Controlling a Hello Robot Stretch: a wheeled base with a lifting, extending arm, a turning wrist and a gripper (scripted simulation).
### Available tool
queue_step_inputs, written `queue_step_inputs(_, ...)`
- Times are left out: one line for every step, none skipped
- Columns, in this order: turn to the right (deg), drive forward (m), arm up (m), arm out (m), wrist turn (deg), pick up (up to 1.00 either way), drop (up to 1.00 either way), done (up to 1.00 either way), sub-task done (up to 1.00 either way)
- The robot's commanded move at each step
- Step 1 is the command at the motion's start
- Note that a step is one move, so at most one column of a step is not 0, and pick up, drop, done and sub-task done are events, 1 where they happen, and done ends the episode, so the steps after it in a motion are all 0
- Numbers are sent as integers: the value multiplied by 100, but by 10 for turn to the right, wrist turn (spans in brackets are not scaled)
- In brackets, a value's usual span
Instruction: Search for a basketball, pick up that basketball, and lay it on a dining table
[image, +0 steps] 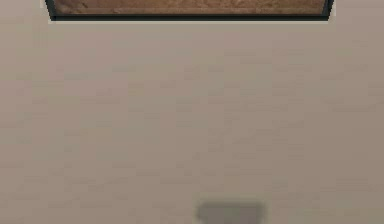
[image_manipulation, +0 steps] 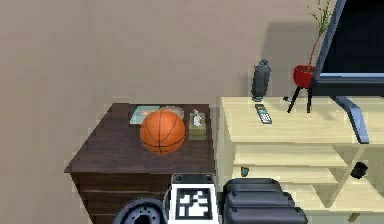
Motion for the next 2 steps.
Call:
queue_step_inputs(0,0,0,50,0,0,0,0,0)
queue_step_inputs(0,0,0,0,450,0,0,0,0)
